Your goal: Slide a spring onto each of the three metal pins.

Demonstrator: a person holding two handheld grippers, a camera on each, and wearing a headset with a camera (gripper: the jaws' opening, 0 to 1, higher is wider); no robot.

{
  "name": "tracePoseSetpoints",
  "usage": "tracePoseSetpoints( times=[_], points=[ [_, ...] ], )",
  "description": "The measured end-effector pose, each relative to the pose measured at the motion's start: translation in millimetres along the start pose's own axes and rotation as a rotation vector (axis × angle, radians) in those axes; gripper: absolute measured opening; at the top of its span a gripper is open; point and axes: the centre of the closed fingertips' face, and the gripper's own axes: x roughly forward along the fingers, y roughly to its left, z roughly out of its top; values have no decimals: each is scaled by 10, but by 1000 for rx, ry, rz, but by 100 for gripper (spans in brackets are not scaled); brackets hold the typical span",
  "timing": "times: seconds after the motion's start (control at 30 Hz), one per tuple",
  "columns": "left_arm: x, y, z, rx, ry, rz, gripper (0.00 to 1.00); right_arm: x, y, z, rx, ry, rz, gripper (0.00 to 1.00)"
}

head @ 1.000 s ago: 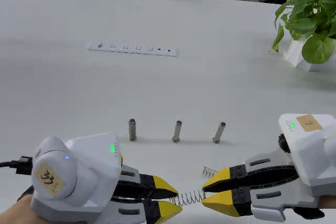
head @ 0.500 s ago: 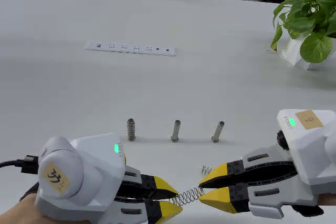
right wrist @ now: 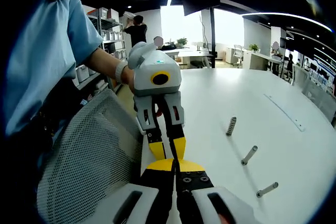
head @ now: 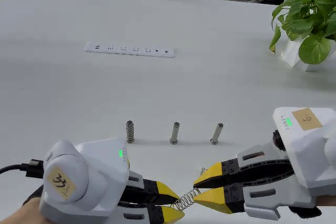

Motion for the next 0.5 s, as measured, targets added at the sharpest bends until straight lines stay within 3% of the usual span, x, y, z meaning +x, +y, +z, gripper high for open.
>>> tracePoseSetpoints(
  times=[0.1, 0.3, 0.4, 0.5],
  points=[
    [2, 13, 56, -4, -29, 10, 6, 7, -38, -28, 10, 10, -10, 0],
    [11, 28, 23, -5, -14, 6, 6, -24, -41, -54, 11, 11, -18, 1],
    [18, 37, 20, -6, -15, 8, 6, -33, -38, -60, 24, 9, -16, 9],
    [22, 34, 31, -5, -20, 7, 6, -31, -40, -112, 24, 29, -11, 10]
  ],
)
